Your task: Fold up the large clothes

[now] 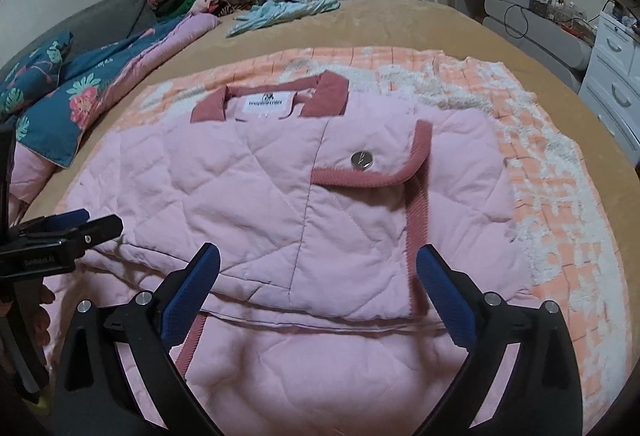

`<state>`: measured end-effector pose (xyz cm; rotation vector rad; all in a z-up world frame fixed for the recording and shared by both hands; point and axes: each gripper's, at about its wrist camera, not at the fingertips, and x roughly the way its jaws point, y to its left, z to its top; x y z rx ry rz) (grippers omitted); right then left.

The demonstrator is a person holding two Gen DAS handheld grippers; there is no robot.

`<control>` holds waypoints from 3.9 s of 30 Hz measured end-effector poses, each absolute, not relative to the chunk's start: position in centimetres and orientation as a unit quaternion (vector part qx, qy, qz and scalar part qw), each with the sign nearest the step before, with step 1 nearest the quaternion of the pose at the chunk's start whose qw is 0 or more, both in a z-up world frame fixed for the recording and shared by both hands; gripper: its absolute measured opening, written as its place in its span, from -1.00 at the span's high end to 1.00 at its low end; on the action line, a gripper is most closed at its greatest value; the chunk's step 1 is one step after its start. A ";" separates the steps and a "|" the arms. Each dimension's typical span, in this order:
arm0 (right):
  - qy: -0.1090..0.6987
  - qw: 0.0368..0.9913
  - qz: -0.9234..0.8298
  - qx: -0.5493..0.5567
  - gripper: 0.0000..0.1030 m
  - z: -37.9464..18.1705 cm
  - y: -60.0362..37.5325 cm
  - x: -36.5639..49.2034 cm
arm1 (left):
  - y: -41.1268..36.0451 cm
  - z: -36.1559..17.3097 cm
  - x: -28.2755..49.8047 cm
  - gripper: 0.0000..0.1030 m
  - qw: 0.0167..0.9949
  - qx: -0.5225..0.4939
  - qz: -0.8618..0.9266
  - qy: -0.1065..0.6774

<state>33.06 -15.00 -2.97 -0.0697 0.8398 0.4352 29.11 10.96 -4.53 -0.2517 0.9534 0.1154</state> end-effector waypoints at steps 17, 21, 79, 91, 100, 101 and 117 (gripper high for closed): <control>0.363 0.909 0.203 -0.014 -0.91 0.9 -17.5 31.3 | 9.0 -0.6 26.4 -0.82 0.892 -0.128 0.049 0.432; 0.351 0.914 0.205 -0.006 -0.91 2.1 -18.2 30.3 | 8.8 0.5 25.7 -0.82 0.894 -0.133 0.045 0.425; 0.258 0.946 0.194 -0.005 -0.92 13.0 -23.0 13.8 | 8.2 11.2 9.4 -0.82 0.942 -0.132 0.002 0.308; 0.267 0.942 0.203 -0.016 -0.92 11.8 -23.4 11.5 | 6.4 9.0 6.7 -0.82 0.942 -0.104 0.007 0.318; 0.278 0.939 0.200 -0.021 -0.92 10.2 -24.3 10.6 | 6.5 6.7 5.5 -0.82 0.937 -0.091 0.018 0.337; 0.280 0.939 0.199 -0.021 -0.92 10.0 -24.4 10.6 | 6.5 6.5 5.4 -0.82 0.936 -0.088 0.019 0.340; 0.304 0.935 0.185 -0.019 -0.92 7.7 -26.0 9.6 | 8.4 2.5 4.2 -0.82 0.919 -0.077 0.044 0.384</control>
